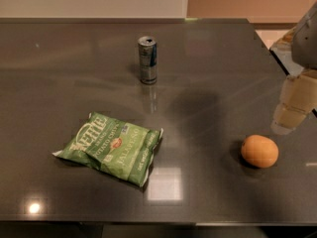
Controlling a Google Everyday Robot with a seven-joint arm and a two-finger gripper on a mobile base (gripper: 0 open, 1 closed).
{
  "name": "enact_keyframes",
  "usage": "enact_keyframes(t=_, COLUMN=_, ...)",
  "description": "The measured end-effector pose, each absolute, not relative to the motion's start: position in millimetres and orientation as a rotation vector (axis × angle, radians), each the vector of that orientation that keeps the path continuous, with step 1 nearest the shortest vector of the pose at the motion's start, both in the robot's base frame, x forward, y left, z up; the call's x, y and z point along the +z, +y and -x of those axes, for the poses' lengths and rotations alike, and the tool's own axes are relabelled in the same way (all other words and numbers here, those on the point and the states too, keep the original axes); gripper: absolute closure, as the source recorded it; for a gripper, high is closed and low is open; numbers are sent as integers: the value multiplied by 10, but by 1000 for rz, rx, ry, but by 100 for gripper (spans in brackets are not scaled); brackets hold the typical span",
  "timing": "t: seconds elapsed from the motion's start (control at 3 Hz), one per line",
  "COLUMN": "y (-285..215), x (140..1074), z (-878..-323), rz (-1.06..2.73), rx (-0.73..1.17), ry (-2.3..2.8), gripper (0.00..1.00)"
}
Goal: Move orange near redbull can
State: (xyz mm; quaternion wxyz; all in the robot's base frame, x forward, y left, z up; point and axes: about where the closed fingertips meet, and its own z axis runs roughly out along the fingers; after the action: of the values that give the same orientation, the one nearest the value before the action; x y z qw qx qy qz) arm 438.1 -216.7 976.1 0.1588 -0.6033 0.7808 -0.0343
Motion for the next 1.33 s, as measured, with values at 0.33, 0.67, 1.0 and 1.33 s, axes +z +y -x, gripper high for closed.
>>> enact_keyframes(t=0.33, y=-2164, x=9776, z=-4389, rz=1728, rx=-97, ry=2226, gripper=0)
enact_keyframes(t=0.67, y=-2189, x=9717, z=-4404, rz=1763, rx=-45, ry=2200, gripper=0)
enact_keyframes(t=1.0, y=-2262, x=9585, z=-4337, rz=1807, rx=32, ry=2157, gripper=0)
enact_keyframes(t=1.33, y=-2318, x=9398, z=-4253, rz=1848, rx=125, ry=2112, gripper=0)
